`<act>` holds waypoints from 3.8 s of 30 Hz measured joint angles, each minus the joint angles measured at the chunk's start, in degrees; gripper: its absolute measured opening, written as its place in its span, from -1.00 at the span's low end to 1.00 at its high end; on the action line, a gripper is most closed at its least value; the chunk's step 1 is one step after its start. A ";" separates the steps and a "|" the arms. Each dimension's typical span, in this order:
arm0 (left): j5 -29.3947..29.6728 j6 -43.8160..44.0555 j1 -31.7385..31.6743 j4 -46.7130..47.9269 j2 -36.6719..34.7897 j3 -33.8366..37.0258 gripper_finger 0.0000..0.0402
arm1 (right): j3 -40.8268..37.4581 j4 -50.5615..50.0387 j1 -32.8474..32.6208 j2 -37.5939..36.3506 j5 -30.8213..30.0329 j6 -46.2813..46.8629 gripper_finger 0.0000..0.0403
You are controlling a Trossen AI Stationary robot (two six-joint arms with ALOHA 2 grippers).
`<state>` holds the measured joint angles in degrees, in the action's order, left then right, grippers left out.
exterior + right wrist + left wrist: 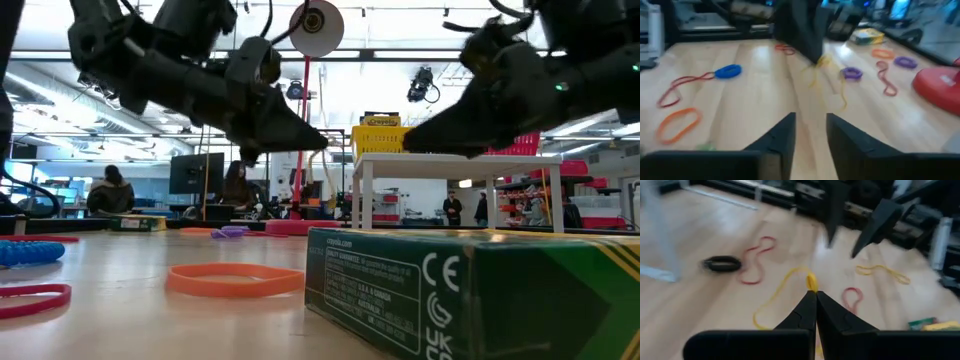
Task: Pick & Place Office Desk Supplies
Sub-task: Put the yellow rubber band into the black bin on the shelf
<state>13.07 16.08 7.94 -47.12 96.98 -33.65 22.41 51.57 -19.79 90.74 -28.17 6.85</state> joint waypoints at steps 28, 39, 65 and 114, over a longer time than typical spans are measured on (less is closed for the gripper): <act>-7.20 3.38 0.45 -9.77 7.23 -0.04 -0.96 | 7.77 2.53 7.79 8.70 13.10 -4.87 -0.46; -7.15 2.33 1.47 -9.73 7.23 -1.30 -0.96 | 7.77 3.64 8.81 8.70 20.50 -3.51 -0.45; -1.12 1.16 1.44 -1.84 0.17 1.61 -0.21 | 7.74 4.74 6.57 8.07 14.94 -6.65 -0.98; 16.91 -0.66 0.96 -14.42 -1.47 16.68 -0.37 | 18.25 -36.06 27.08 -35.34 -18.27 -22.25 -1.00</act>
<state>29.98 15.42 8.91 -61.54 95.50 -16.97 40.66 15.51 7.29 55.40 -46.44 -15.41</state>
